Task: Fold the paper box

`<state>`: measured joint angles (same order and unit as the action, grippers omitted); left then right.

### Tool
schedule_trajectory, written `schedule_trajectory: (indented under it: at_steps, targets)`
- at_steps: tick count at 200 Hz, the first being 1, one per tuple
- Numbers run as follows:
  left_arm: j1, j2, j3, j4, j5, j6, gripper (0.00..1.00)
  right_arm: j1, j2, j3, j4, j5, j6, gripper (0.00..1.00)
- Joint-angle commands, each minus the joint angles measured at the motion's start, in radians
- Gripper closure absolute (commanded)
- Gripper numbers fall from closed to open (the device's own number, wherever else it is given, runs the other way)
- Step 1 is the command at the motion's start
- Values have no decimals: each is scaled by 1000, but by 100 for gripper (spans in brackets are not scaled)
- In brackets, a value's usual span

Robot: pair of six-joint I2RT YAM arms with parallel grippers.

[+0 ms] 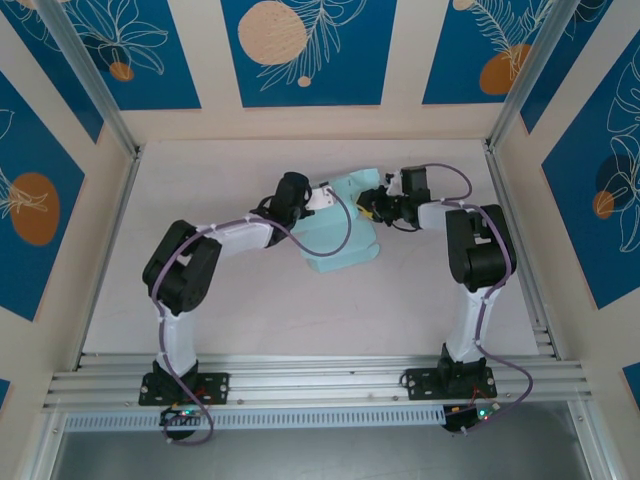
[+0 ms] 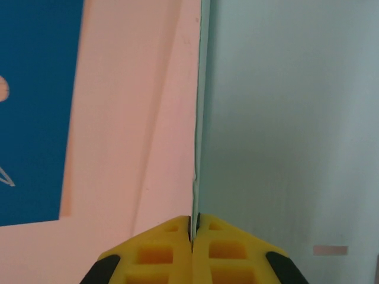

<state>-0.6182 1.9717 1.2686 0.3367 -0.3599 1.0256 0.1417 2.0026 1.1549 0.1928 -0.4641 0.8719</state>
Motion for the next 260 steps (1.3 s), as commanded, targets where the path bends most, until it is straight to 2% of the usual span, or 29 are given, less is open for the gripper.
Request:
schedule_trajectory:
  at_steps: [1, 49, 96, 135, 161, 192, 236, 260]
  targets:
    - [-21, -44, -39, 224, -60, 92, 100, -19, -39, -35, 10, -36, 1, 73]
    - [-78, -23, -155, 434, -62, 309, 100, -83, -110, -112, 4, -46, -25, 72]
    - [-92, 11, -157, 444, -73, 331, 100, -147, -254, -155, -83, 6, -104, 72]
    - [-91, 24, -154, 430, -64, 340, 100, -204, -313, -108, -158, 82, -166, 72]
    - [-92, 37, -155, 430, -62, 346, 100, -237, -249, -24, -164, 73, -172, 72]
    - [-90, 43, -163, 436, -53, 348, 100, -240, -96, 120, -151, 1, -192, 71]
    - [-86, 56, -161, 434, -48, 347, 100, -209, 149, 348, -177, -108, -190, 71]
    - [-85, 64, -151, 415, -48, 339, 100, -183, 203, 385, -183, -144, -188, 71]
